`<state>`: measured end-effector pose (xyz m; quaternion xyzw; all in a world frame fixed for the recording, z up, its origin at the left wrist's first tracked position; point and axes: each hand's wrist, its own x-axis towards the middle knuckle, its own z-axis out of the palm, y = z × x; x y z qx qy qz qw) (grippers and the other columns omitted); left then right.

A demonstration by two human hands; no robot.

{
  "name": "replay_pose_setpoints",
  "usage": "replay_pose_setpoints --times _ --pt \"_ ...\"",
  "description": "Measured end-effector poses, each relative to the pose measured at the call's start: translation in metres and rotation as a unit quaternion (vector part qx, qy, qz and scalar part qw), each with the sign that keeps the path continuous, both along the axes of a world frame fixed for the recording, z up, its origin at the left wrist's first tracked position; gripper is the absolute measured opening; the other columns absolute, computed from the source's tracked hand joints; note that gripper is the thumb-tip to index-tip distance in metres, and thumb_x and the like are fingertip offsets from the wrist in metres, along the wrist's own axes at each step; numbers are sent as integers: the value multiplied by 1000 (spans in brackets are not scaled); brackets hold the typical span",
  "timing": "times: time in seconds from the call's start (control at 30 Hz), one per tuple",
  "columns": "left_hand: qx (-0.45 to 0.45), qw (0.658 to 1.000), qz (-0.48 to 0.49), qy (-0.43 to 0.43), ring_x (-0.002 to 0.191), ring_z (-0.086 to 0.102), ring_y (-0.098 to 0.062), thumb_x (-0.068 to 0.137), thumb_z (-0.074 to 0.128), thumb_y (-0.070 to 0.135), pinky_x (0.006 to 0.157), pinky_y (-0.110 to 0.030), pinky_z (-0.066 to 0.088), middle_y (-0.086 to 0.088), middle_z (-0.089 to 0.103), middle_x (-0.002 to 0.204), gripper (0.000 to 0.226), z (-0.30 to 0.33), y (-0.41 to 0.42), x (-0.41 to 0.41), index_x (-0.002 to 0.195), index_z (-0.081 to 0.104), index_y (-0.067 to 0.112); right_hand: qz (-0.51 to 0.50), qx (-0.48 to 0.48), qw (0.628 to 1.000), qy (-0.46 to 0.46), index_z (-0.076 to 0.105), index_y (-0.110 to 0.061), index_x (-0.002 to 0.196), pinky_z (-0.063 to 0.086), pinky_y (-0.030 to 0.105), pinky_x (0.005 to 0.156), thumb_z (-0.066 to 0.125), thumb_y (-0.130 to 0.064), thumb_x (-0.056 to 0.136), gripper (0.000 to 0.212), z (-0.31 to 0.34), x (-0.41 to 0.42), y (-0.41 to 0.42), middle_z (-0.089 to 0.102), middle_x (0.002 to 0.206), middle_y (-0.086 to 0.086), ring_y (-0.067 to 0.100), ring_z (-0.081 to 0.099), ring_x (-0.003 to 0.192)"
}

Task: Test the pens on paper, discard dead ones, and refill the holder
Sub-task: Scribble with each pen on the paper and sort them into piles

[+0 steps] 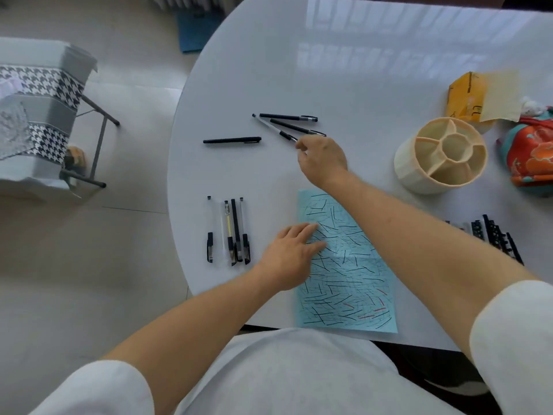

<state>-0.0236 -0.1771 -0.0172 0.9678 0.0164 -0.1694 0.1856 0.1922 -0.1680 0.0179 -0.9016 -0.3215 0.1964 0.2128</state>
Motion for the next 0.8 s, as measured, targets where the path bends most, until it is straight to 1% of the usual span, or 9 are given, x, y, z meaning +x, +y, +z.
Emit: replay_pose_setpoints --times 0.1,0.2,0.3,0.4,0.47,0.53,0.67,0.73,0.8 --pt "-3 1000 -5 8 151 18 -27 90 50 21 122 -44 17 -7 20 166 62 -4 2 -2 150 42 34 48 -66 995 -61 65 -14 116 54 39 85 47 -4 92 31 -11 12 32 67 119 8 35 64 105" --pt "-9 1000 -8 14 152 15 -27 89 49 20 122 -45 15 -8 17 167 64 -5 4 -2 151 40 34 107 -131 978 -122 57 -11 120 55 43 79 49 4 90 35 -21 18 45 59 125 11 40 65 99" --pt "-6 1000 -13 24 153 13 -27 90 49 21 122 -45 15 -7 16 167 64 -5 6 -2 152 37 34 132 -160 970 -126 54 -9 123 56 45 80 49 4 89 37 -25 21 46 56 127 14 42 65 97" --pt "-9 999 -16 26 152 13 -28 89 49 20 122 -46 16 -8 17 167 65 -4 6 -1 152 38 34 83 -93 990 -59 61 -7 118 54 40 85 59 -10 84 34 -17 21 28 65 118 13 36 63 101" --pt "-14 1000 -14 18 151 17 -30 88 52 19 121 -46 20 -8 21 165 64 -2 7 1 150 41 33 11 -18 1000 2 66 -11 105 54 37 80 63 -17 80 26 -7 17 0 68 102 8 31 64 91" --pt "-26 1000 -4 15 148 21 -30 88 53 21 119 -47 26 -8 26 162 62 0 7 2 148 45 32 -86 54 991 83 65 -15 91 59 39 71 65 -19 78 14 0 6 -39 69 86 4 28 68 77" --pt "-60 998 8 11 143 28 -28 94 56 29 117 -45 32 -7 37 154 49 8 8 9 142 51 26 -271 194 896 295 65 -11 86 65 48 67 64 -5 86 6 -2 -31 -124 71 77 19 28 73 63" --pt "-91 994 46 -29 135 37 -23 97 56 33 114 -42 36 -5 50 142 38 14 7 14 134 58 21 -298 222 859 352 67 -5 89 64 43 65 64 -8 95 7 -4 -55 -158 71 78 26 28 73 65" --pt "-127 986 105 -39 127 43 -17 99 54 40 107 -39 41 2 56 131 35 22 4 20 127 58 21 -316 235 843 365 70 -3 90 62 35 62 65 -15 99 15 -6 -76 -182 71 73 17 26 69 65"
